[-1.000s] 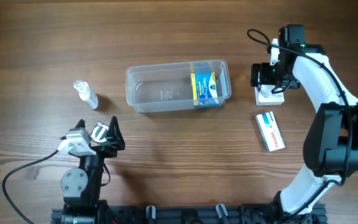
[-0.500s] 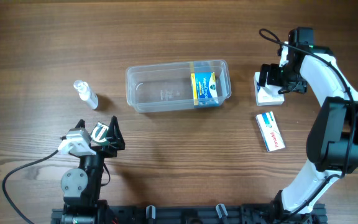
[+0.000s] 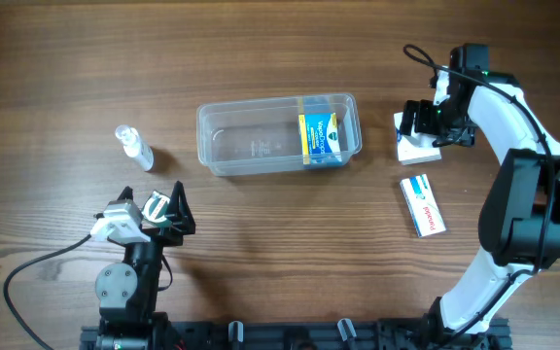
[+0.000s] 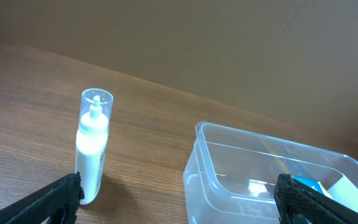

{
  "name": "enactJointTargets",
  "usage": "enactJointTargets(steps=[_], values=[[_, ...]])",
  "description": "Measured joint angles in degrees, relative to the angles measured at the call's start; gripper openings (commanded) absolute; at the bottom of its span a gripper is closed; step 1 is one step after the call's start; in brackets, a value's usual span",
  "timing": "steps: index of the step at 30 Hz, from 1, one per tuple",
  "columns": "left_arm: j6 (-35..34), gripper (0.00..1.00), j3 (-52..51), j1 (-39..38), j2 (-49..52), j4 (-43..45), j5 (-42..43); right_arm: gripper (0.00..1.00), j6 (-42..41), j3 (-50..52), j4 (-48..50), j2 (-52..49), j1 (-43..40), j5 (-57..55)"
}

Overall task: Pack container
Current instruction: 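Grasp the Hansaplast box with the right gripper and lift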

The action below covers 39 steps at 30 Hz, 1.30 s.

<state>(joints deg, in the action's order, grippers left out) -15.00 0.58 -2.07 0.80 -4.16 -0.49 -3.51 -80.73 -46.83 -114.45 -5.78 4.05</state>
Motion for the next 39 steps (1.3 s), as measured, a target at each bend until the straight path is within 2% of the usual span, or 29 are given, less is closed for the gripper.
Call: enactJointTargets(steps=[14,27,39], values=[[0.0,1.0,0.0,0.0,0.0,0.0,0.0,1.0,2.5,-6.6,-3.5,-0.9,0.0,0.0],[0.0,1.0,0.0,0.0,0.0,0.0,0.0,1.0,6.4,-6.5,-4.4,-0.9,0.2,-2.2],[0.0,1.0,0.0,0.0,0.0,0.0,0.0,1.0,6.9,-5.1,-4.1,-0.9,2.3,-2.8]])
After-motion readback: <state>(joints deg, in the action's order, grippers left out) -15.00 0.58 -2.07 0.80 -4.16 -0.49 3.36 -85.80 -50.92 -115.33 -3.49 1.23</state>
